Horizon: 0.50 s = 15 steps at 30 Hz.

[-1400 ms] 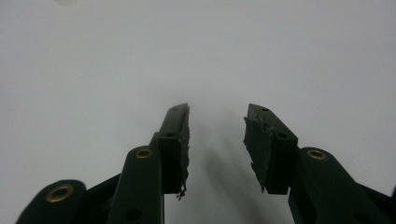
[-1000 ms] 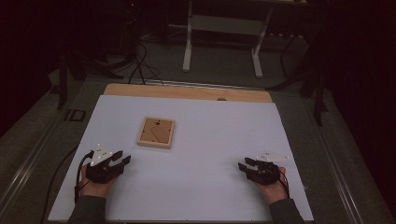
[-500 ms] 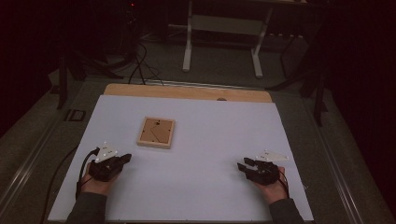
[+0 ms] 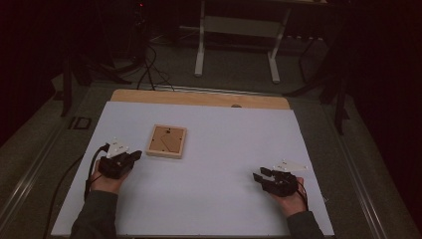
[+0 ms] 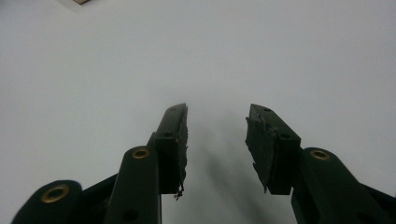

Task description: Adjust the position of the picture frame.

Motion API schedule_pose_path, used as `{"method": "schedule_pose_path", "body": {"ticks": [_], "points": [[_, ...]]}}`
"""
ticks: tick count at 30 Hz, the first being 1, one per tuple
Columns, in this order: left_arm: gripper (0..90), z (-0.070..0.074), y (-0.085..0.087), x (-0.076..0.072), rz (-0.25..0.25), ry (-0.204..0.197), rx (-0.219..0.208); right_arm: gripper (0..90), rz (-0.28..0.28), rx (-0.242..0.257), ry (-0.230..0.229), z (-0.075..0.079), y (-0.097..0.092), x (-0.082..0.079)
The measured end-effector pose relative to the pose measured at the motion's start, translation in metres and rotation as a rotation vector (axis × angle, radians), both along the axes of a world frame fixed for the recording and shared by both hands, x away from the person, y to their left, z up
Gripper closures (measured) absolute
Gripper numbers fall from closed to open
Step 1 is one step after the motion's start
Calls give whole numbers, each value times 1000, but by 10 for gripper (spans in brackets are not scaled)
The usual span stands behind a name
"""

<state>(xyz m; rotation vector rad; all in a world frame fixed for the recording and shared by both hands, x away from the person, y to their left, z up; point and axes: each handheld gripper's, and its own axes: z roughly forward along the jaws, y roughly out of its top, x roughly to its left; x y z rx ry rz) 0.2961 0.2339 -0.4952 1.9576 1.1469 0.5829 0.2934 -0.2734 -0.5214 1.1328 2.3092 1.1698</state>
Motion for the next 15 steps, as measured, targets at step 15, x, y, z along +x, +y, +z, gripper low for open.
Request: {"method": "schedule_pose_path", "body": {"ticks": [15], "points": [[900, 7, -5, 45, 26, 4, -12, 569, 1, 0, 1, 0, 1, 1]]}}
